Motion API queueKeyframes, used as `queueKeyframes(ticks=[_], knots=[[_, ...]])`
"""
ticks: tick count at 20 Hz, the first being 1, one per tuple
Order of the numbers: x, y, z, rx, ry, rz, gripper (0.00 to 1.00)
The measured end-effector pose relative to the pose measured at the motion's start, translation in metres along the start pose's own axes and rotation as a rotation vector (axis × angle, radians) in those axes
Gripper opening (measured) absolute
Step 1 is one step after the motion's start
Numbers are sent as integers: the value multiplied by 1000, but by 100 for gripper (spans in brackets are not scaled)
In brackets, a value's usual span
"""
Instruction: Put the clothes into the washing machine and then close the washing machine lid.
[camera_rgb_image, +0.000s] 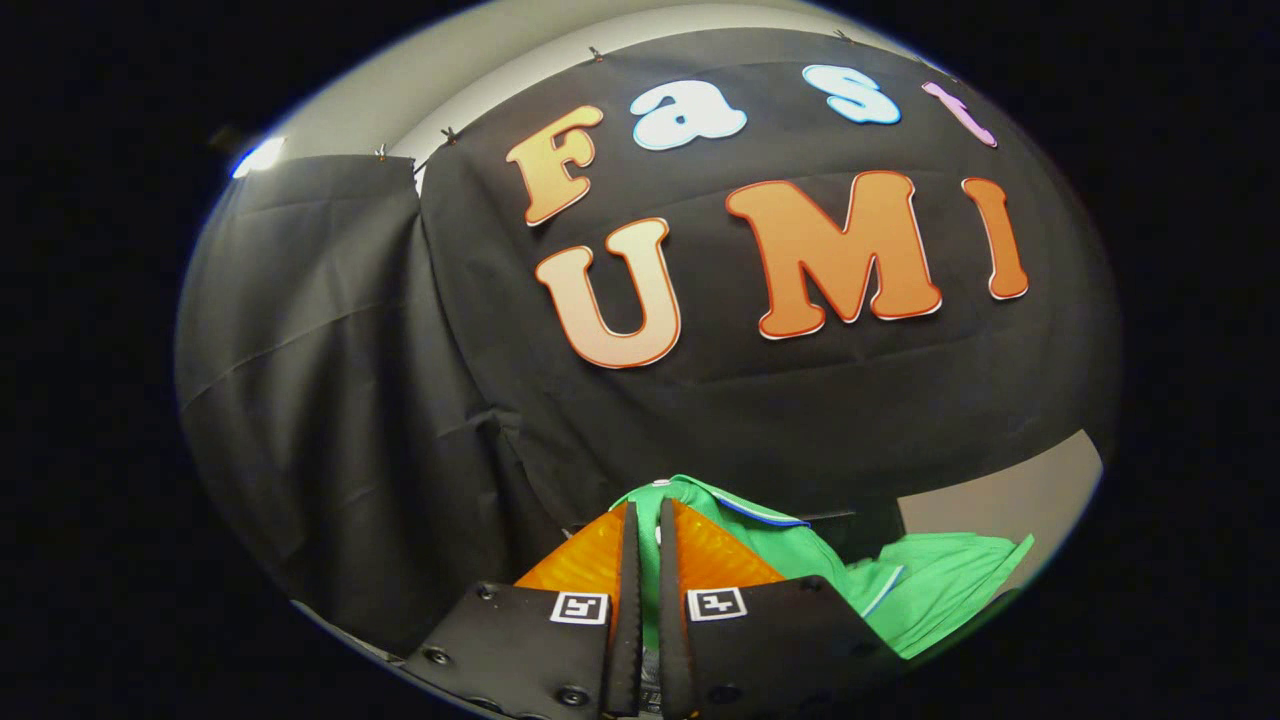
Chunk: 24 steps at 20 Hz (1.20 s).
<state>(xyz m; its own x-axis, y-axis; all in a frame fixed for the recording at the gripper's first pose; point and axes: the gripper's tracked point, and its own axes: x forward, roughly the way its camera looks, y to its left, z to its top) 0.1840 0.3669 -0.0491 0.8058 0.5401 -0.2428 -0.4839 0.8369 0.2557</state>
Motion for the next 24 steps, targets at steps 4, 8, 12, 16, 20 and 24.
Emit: queueKeyframes(ticks=[4,8,12,16,20,24], knots=[[27,4,-19,21,39,14,15],[47,4,-47,34,96,15,16],[61,9,-72,37,143,28,16],[73,7,-102,41,195,16,16],[79,-8,-155,57,278,-12,15],[94,-22,-203,84,351,-36,16]])
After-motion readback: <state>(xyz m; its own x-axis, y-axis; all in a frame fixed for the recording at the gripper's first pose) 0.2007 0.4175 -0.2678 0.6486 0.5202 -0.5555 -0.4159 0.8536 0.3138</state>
